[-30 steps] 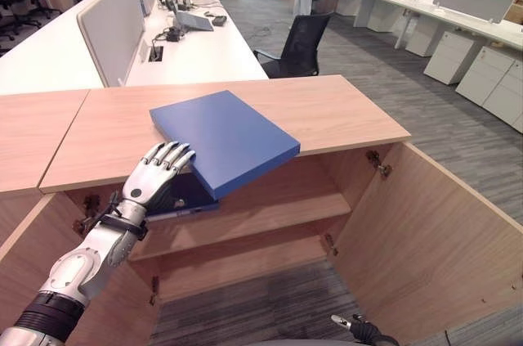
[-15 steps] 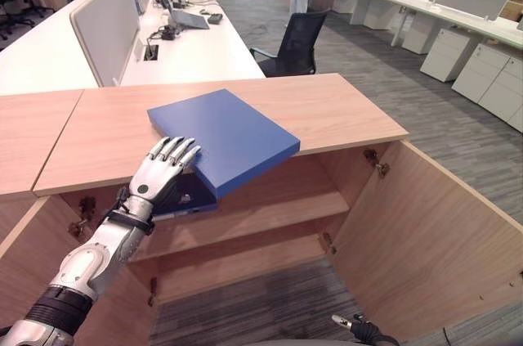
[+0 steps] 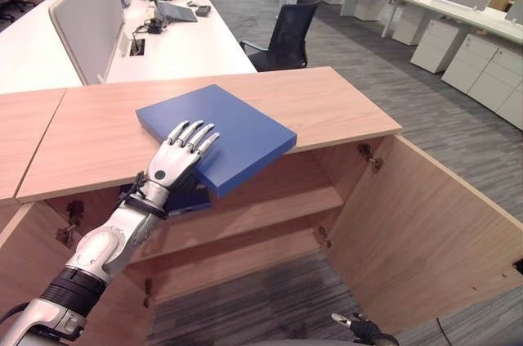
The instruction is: Put the empty folder in the office cabinet
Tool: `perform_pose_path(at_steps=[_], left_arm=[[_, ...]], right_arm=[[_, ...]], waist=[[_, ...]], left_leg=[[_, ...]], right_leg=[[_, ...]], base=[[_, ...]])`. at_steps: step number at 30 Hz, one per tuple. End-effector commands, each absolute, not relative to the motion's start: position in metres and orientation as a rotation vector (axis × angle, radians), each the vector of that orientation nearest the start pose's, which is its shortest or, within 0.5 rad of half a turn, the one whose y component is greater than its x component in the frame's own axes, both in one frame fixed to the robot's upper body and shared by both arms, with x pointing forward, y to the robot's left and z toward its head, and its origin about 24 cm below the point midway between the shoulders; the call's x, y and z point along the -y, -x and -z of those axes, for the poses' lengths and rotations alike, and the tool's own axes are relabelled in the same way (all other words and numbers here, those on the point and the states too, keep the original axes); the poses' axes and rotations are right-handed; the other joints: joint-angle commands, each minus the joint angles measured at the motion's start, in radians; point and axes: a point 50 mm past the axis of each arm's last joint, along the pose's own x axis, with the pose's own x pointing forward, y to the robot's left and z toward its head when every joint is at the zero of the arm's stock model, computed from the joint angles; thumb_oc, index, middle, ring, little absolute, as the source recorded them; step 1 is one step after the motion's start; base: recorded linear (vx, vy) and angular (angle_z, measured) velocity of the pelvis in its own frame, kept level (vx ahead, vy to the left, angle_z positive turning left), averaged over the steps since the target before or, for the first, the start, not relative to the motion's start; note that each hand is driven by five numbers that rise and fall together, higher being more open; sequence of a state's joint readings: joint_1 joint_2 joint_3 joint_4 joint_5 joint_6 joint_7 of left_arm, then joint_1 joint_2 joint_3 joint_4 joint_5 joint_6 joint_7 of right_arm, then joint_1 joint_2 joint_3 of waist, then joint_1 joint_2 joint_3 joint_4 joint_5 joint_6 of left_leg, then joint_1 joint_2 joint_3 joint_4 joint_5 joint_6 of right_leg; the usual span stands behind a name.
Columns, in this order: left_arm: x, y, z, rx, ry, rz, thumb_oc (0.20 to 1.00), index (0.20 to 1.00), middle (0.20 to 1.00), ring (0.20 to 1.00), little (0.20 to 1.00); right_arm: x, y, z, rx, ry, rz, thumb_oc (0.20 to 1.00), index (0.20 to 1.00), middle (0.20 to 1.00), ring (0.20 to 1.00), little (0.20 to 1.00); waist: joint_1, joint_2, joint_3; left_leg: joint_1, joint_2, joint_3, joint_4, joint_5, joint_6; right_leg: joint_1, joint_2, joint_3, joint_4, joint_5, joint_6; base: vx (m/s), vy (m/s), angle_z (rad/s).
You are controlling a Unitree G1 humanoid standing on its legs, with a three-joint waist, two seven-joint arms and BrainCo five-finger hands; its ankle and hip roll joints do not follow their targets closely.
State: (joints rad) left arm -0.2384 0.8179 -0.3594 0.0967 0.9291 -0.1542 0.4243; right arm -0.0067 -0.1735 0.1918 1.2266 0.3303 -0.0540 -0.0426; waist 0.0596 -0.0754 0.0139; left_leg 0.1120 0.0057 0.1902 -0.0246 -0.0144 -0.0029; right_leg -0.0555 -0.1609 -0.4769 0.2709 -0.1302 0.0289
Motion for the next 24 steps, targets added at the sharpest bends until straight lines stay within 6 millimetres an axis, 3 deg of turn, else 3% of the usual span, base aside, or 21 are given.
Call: perform_pose_path(at_steps=[1, 9, 13, 14, 20, 24], left_arm=[[-0.201, -0.290, -0.127, 0.703, -1.662, 0.034, 1.000, 1.000, 1.000, 1.000, 1.000], [-0.204, -0.291, -0.107, 0.610, -1.688, 0.105, 1.000, 1.000, 1.000, 1.000, 1.000], [-0.208, -0.292, -0.110, 0.597, -1.688, 0.071, 1.000, 1.000, 1.000, 1.000, 1.000], [-0.209, -0.292, -0.112, 0.602, -1.686, 0.057, 0.200, 0.200, 0.200, 0.200, 0.200], [-0.213, -0.295, -0.118, 0.600, -1.670, -0.018, 0.200, 0.200, 0.200, 0.200, 0.200], [-0.220, -0.291, -0.109, 0.536, -1.636, -0.053, 0.200, 0.200, 0.200, 0.200, 0.200]], right_arm=[[0.196, -0.107, 0.164, -1.147, 0.046, 0.134, 1.000, 1.000, 1.000, 1.000, 1.000], [0.198, -0.101, 0.166, -1.162, 0.046, 0.140, 1.000, 1.000, 1.000, 1.000, 1.000], [0.199, -0.098, 0.166, -1.171, 0.051, 0.141, 1.000, 1.000, 1.000, 1.000, 1.000], [0.200, -0.097, 0.166, -1.173, 0.054, 0.141, 1.000, 1.000, 1.000, 1.000, 1.000], [0.196, -0.098, 0.166, -1.172, 0.040, 0.139, 1.000, 1.000, 1.000, 1.000, 1.000], [0.192, -0.099, 0.167, -1.167, 0.029, 0.138, 1.000, 1.000, 1.000, 1.000, 1.000]], waist=[[-0.015, -0.046, -0.034], [-0.023, -0.043, -0.037], [-0.025, -0.042, -0.039], [-0.026, -0.042, -0.039], [-0.029, -0.041, -0.042], [-0.027, -0.040, -0.042]], left_leg=[[0.028, -0.028, -0.036, -0.060, -0.047, 0.005], [0.034, -0.030, -0.028, -0.060, -0.050, 0.008], [0.038, -0.030, -0.024, -0.060, -0.052, 0.009], [0.040, -0.030, -0.024, -0.060, -0.051, 0.009], [0.048, -0.030, -0.025, -0.060, -0.056, 0.009], [0.052, -0.029, -0.023, -0.059, -0.057, 0.008]], right_leg=[[0.193, -0.013, 0.003, -0.219, 0.155, 0.111], [0.196, -0.013, 0.011, -0.219, 0.155, 0.111], [0.198, -0.012, 0.014, -0.219, 0.154, 0.110], [0.198, -0.012, 0.015, -0.219, 0.153, 0.110], [0.204, -0.011, 0.018, -0.215, 0.148, 0.108], [0.208, -0.010, 0.017, -0.219, 0.146, 0.106]], base=[[0.00, 0.000, 0.00], [0.01, 0.002, -0.04], [0.02, -0.002, -0.09], [0.02, -0.020, -0.03], [0.00, 0.000, 0.00], [0.00, 0.000, 0.00]])
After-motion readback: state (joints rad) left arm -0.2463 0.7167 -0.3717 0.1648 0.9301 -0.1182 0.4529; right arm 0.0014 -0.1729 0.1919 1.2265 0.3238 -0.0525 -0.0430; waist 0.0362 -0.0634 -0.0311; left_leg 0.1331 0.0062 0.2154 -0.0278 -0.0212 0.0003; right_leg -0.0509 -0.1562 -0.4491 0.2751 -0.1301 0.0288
